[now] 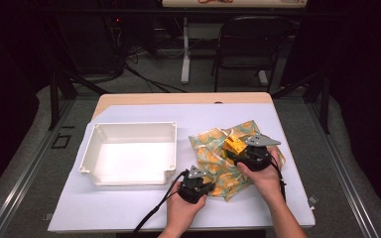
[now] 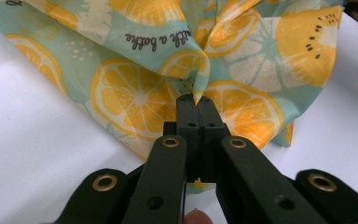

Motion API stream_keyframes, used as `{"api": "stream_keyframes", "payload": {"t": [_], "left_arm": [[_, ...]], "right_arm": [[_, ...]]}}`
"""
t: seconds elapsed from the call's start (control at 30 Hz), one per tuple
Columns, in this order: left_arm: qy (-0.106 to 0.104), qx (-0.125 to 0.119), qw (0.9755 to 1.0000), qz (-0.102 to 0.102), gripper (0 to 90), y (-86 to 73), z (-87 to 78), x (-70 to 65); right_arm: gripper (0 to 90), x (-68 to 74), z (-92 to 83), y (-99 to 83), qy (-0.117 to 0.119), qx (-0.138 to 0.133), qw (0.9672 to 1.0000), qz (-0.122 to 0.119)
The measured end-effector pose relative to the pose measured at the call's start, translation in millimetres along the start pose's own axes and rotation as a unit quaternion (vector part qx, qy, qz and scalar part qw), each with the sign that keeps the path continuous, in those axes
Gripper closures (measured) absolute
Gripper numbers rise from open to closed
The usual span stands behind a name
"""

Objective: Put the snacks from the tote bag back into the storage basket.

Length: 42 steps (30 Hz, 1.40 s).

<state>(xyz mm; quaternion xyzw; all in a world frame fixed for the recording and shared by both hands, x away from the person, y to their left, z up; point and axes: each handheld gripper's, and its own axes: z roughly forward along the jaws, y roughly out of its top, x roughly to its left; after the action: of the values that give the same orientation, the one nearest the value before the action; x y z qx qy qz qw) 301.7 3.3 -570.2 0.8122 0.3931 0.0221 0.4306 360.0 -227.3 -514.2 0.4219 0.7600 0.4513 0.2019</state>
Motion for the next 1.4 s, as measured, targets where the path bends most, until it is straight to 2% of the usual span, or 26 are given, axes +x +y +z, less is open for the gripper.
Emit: {"api": "stream_keyframes", "payload": {"t": [0.13,0.23,0.27,0.3,0.37,0.5,0.53,0.6,0.63,0.73,0.83,0.87,0.93,0.97,1.03,1.1,1.37,1.4], "left_arm": [[0.009,-0.002,1.0,0.003,90.0,-0.1,-1.3,-0.6],[0.014,-0.016,0.9998,0.001,90.0,-1.3,-3.6,-1.0],[0.022,-0.024,0.9995,-0.001,90.0,-1.7,-3.6,-1.8],[0.02,-0.024,0.9995,0.003,90.0,-1.4,-5.7,-1.8],[0.031,-0.033,0.9989,0.009,80.8,-0.8,-8.3,-2.7],[0.034,-0.055,0.9978,0.015,63.9,3.6,-22.6,-5.9],[0.038,-0.062,0.9973,0.014,59.3,6.1,-27.8,-5.9],[0.034,-0.077,0.9964,-0.003,49.2,13.0,-39.8,-5.8],[0.035,-0.084,0.9958,-0.002,42.7,15.0,-43.3,-6.1],[0.047,-0.097,0.9938,0.029,30.0,21.1,-60.6,-7.0],[0.045,-0.125,0.9896,0.055,26.6,23.1,-73.1,-5.0],[0.048,-0.136,0.9874,0.065,24.6,23.2,-76.3,-4.5],[0.059,-0.151,0.9843,0.07,18.0,23.2,-80.6,-3.4],[0.056,-0.154,0.9838,0.072,14.9,24.1,-81.3,-2.1],[0.049,-0.159,0.984,0.065,14.2,25.3,-81.4,0.5],[0.053,-0.16,0.9836,0.064,9.0,25.7,-81.3,2.2],[0.057,-0.161,0.9819,0.082,4.7,25.9,-84.9,0.5],[0.057,-0.163,0.9818,0.078,4.7,25.9,-85.3,0.2]], "right_arm": [[51.0,0.9,-10.5,8.1,0.002,-0.013,0.9999,0.0],[51.0,1.7,-17.9,13.2,0.001,-0.019,0.9998,0.005],[51.0,2.0,-19.3,14.3,0.0,-0.022,0.9997,0.007],[51.0,2.2,-21.9,15.9,0.0,-0.022,0.9997,0.007],[51.0,3.6,-27.0,19.4,0.001,-0.028,0.9996,0.009],[51.0,5.3,-35.9,25.1,0.001,-0.035,0.9994,0.008],[51.0,5.3,-37.9,26.5,0.001,-0.035,0.9993,0.008],[51.0,6.1,-40.8,28.4,0.001,-0.041,0.9991,0.011],[51.0,6.7,-42.4,29.2,0.002,-0.043,0.999,0.014],[51.0,6.9,-45.1,30.7,0.004,-0.041,0.9991,0.012],[51.0,8.5,-45.7,31.9,0.005,-0.041,0.999,0.015],[51.0,9.4,-45.6,32.3,0.005,-0.043,0.9989,0.017],[51.0,11.3,-46.6,33.9,0.007,-0.04,0.999,0.015],[51.0,12.7,-47.0,34.6,0.007,-0.042,0.999,0.014],[51.0,16.7,-48.0,36.4,0.008,-0.044,0.9989,0.014],[51.0,20.0,-49.3,38.0,0.01,-0.044,0.9989,0.014],[51.0,35.4,-52.1,43.0,0.024,-0.046,0.9986,0.008],[51.0,37.1,-53.0,43.8,0.027,-0.046,0.9985,0.008]]}}
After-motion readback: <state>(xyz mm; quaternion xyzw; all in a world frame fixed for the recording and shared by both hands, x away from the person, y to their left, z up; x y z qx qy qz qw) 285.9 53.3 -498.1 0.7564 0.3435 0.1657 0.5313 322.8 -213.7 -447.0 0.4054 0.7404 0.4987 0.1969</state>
